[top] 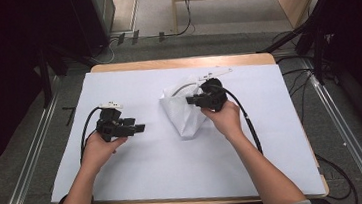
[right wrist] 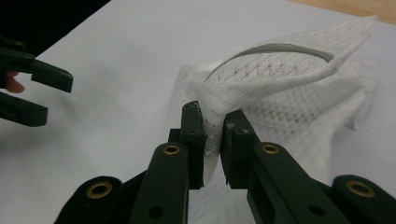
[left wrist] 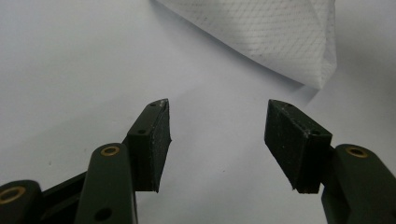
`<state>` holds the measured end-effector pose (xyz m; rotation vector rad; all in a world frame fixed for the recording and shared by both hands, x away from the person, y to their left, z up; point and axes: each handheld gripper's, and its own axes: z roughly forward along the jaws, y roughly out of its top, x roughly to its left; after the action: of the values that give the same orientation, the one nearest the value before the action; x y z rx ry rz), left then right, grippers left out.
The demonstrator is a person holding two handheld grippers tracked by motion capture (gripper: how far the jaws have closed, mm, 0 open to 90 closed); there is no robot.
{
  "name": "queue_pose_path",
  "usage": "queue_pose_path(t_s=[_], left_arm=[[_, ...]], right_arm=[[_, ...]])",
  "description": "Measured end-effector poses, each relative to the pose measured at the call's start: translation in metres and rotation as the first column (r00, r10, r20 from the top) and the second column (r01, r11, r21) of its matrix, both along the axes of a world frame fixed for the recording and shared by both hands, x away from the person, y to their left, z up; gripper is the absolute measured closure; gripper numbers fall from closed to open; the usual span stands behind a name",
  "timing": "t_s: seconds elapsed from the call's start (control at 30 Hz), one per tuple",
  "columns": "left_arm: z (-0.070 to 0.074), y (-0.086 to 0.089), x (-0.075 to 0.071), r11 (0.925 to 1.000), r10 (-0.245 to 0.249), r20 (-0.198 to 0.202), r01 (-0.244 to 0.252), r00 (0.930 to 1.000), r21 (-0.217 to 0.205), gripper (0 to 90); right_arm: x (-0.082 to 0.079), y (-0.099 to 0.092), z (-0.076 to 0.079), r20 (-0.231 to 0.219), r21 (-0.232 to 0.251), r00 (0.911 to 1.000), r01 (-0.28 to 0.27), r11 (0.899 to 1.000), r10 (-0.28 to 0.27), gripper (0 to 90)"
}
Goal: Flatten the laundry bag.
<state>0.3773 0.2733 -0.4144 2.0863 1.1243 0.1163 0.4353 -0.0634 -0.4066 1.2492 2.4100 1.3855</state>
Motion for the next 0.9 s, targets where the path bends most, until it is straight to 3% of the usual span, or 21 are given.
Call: queue_pose_path(t_s=[0.27, 0.9], left_arm=[[0.002, 0.012, 0.0, 0.9994, 0.034, 0.008, -0.034, 0.9994, -0.002, 41.9], [0.002, 0.042, -0.002, 0.9937, 0.107, -0.005, -0.107, 0.9943, -0.033, 41.7]], right_arm=[[-0.008, 0.032, 0.002, 0.006, -0.013, 0.9965, -0.084, 0.996, 0.084, 80.2], [-0.012, 0.088, -0.016, -0.022, -0.029, 0.9843, -0.176, 0.984, 0.175, 76.8]])
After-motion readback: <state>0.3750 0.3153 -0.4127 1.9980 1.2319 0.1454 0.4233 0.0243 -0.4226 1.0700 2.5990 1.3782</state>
